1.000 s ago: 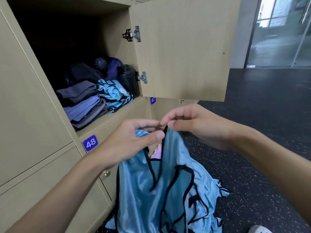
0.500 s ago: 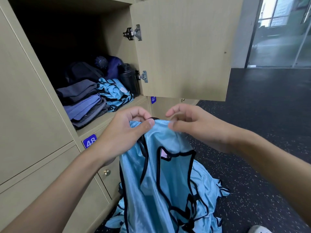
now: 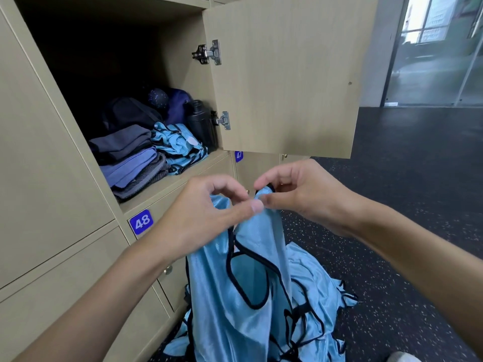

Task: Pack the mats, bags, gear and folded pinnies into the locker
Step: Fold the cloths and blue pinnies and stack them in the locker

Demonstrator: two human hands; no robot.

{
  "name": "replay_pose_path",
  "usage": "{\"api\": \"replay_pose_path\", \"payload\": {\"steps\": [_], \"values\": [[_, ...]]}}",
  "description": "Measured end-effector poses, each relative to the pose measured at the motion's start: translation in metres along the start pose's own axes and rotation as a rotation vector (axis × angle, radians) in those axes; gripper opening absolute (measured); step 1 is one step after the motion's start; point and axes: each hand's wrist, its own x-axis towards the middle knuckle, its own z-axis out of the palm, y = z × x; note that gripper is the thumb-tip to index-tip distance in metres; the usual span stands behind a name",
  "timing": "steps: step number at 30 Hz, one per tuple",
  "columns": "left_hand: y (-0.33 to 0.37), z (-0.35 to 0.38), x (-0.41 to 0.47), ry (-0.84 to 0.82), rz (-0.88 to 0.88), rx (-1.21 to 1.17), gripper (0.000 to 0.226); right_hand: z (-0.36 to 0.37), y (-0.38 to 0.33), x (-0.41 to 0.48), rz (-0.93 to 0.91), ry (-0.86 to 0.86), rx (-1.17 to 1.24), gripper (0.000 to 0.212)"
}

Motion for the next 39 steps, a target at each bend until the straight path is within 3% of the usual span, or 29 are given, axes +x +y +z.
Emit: {"api": "replay_pose_path", "payload": {"steps": [10, 17, 22, 26, 29, 32, 36, 39], "values": [[-0.007, 0.001, 0.001, -0.021, -0.017, 0.078, 0.011, -0.006, 0.001, -0.001, -0.017, 0.053, 0.020, 0.010], [-0.009, -0.005, 0.001, -0.064, 0.061, 0.119, 0.012, -0.009, 0.000, -0.002, -0.029, -0.074, -0.257, 0.013], [-0.010, -0.007, 0.004, 0.021, 0.022, 0.095, 0.011, -0.009, 0.003, 0.000, -0.074, 0.011, -0.466, 0.022], [-0.016, -0.015, 0.012, 0.124, -0.053, 0.126, 0.003, -0.011, -0.003, -0.004, -0.099, 0.060, -0.402, 0.020], [-0.020, -0.022, 0.014, 0.134, -0.104, 0.064, 0.016, -0.013, -0.008, -0.006, -0.114, 0.044, -0.374, 0.020], [-0.019, -0.023, 0.014, 0.146, -0.113, -0.042, 0.015, -0.015, -0.014, -0.010, -0.138, -0.003, -0.299, 0.016], [-0.019, -0.016, 0.016, 0.233, -0.075, -0.192, 0.004, -0.008, -0.024, -0.016, -0.148, -0.117, -0.164, 0.016], [-0.012, -0.008, 0.015, 0.270, -0.019, -0.268, 0.004, 0.006, -0.020, -0.016, -0.158, -0.082, -0.097, 0.018]]}}
